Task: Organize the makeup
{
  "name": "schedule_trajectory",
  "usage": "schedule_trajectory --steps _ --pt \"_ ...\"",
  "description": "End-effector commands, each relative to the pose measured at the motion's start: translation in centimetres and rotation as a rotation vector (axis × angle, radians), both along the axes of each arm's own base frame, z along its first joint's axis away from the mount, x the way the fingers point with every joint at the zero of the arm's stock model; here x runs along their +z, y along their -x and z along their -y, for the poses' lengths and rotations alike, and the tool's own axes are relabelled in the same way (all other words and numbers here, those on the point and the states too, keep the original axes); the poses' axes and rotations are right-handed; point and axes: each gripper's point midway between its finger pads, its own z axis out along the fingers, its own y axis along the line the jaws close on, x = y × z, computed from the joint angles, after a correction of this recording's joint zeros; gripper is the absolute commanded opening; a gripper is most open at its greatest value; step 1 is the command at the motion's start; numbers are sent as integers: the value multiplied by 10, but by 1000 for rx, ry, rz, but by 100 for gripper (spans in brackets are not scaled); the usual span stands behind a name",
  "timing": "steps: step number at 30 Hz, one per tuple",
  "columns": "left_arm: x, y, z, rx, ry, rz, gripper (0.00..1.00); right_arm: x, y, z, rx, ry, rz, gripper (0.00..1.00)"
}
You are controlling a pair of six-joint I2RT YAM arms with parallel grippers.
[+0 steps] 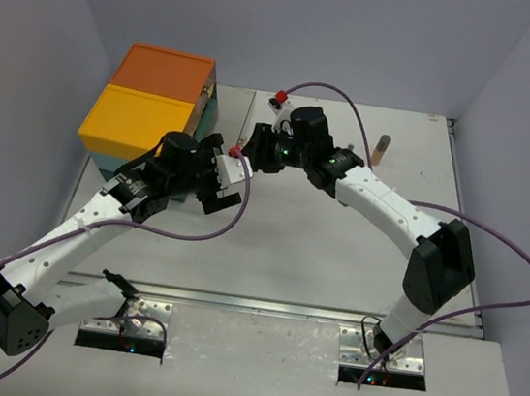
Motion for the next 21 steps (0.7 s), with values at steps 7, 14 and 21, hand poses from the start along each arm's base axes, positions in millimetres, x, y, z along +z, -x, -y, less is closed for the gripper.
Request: schedule_trajectory --steps 7,14,21 --pt "40 -41 -10 182 49 238 96 58 6 -24 70 -225 30 0" --pt "45 -41 -5 179 76 244 68 59 13 -27 103 -250 4 0" --pt "38 -40 2 148 75 220 23 56 14 -27 108 -244 -2 0"
